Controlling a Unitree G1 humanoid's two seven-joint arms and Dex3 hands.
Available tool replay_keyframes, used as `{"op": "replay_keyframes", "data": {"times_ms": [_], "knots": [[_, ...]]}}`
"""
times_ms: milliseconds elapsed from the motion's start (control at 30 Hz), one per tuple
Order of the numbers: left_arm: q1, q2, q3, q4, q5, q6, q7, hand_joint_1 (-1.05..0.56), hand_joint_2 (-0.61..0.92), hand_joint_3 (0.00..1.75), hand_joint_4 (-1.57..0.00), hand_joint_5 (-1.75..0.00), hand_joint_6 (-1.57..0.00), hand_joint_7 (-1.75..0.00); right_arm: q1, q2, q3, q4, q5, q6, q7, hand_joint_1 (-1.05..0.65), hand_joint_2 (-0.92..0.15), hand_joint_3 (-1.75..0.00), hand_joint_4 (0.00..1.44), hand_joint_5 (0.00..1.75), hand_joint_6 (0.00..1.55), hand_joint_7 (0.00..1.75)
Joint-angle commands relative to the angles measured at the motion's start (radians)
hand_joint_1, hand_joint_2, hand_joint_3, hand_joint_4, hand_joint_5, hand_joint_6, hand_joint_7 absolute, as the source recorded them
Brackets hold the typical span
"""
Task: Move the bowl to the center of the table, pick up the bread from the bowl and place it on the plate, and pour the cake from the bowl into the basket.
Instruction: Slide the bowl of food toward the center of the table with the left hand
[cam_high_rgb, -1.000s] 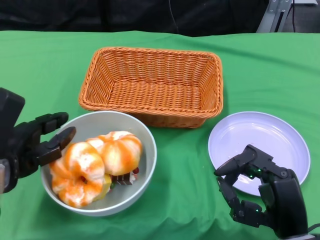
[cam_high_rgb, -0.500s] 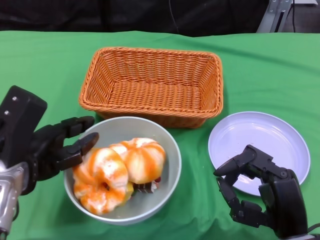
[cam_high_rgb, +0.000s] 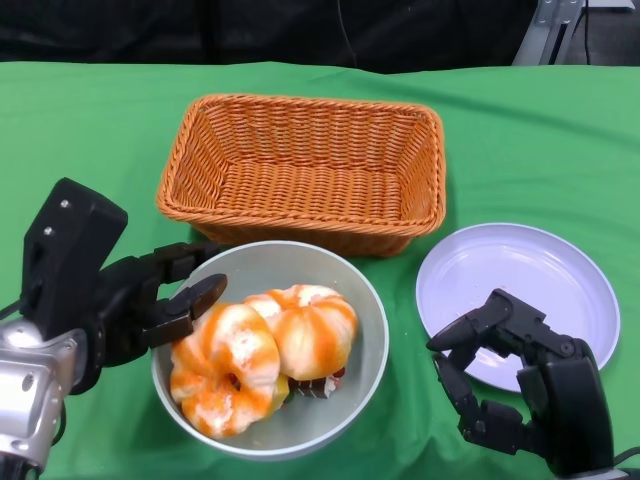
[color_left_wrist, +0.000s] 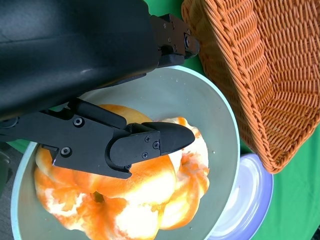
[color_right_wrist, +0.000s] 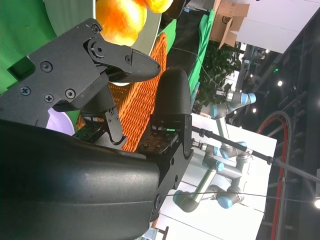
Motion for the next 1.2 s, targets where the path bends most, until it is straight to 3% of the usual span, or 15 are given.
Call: {"op": "replay_keyframes", "data": {"times_ms": [33,1200], "knots": [[-0.017,-0.003,-0.012,-0.002,0.014,0.000,0.010,-0.59,0.92,0.56,-0.10,-0.03,0.00,0.00,0.000,0.000,0.001,-0.007,0.004,-0.013,-0.010,-0.24,-0.52,-0.87,0.78,1.55,0.72,1.26],[0.036,-0.082,0.018,-0.149,-0.023,-0.053,0.053,-0.63,0.92,0.52,-0.12,-0.03,-0.01,-0.01,-0.004,-0.005,0.005,0.002,-0.017,-0.018,-0.030,-0.26,-0.52,-0.86,0.79,1.53,0.71,1.26]]}}
